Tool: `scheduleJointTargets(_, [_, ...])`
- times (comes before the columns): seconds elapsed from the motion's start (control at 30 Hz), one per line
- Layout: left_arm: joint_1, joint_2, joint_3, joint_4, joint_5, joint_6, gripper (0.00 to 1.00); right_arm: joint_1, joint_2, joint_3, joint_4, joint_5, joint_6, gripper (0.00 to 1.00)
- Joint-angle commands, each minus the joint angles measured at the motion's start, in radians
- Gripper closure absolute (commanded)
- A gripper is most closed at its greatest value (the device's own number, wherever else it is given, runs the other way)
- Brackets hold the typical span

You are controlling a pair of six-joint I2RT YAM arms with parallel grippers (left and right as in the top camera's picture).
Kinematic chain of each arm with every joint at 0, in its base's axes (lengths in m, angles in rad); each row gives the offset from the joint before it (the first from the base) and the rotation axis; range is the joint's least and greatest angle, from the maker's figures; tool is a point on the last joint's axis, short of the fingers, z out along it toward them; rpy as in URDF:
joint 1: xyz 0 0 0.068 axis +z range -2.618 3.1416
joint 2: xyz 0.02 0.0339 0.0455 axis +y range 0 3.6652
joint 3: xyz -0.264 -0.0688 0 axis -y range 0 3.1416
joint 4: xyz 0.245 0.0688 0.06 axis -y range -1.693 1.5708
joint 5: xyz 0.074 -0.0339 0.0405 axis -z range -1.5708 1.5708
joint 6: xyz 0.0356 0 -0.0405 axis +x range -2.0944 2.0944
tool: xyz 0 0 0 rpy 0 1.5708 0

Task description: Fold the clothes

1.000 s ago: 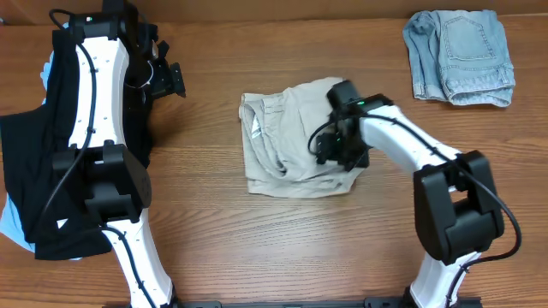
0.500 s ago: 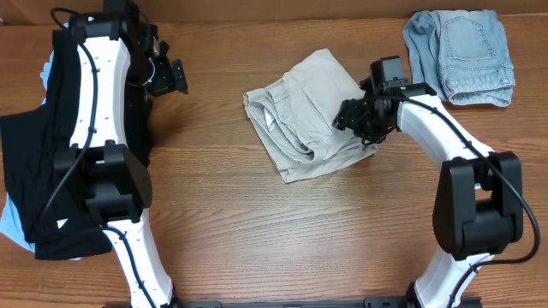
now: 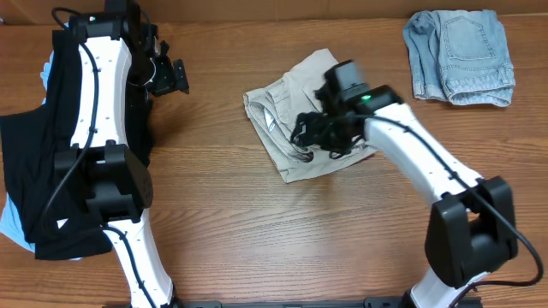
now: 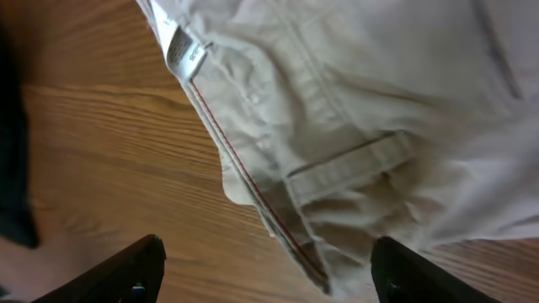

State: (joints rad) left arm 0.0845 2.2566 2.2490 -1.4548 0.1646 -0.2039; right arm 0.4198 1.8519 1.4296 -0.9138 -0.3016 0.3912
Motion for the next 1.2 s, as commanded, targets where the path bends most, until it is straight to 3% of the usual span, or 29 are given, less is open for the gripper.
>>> scheduleJointTargets(0.0, [-0.008,-0.003,0.014,0.0,0.011,-0.006,0.03,0.017,0.064,-0.01,0.003,0.161,-0.018,0.17])
scheduleJointTargets(0.2, [-0.008,-0.003,0.013,-0.01,0.011,-0.005,0.03,0.017,0.184,-0.01,-0.029,0.159,-0.051,0.16])
scheduleJointTargets(0.47, [-0.008,-0.003,0.013,-0.011,0.012,-0.006,0.03,-0.035,0.204,-0.01,-0.085,0.238,-0.024,0.12])
scheduleJointTargets(0.7, [-0.011,-0.003,0.013,-0.011,0.013,-0.006,0.03,-0.176,0.204,-0.01,-0.043,0.397,-0.028,0.11])
scheduleJointTargets(0.9, [-0.023,-0.003,0.013,-0.011,0.012,-0.006,0.03,-0.309,0.204,-0.009,-0.005,0.41,-0.067,0.11])
scheduleJointTargets(1.17, [-0.05,-0.003,0.013,-0.01,0.012,-0.006,0.03,-0.415,0.172,0.166,-0.281,-0.132,-0.157,0.1])
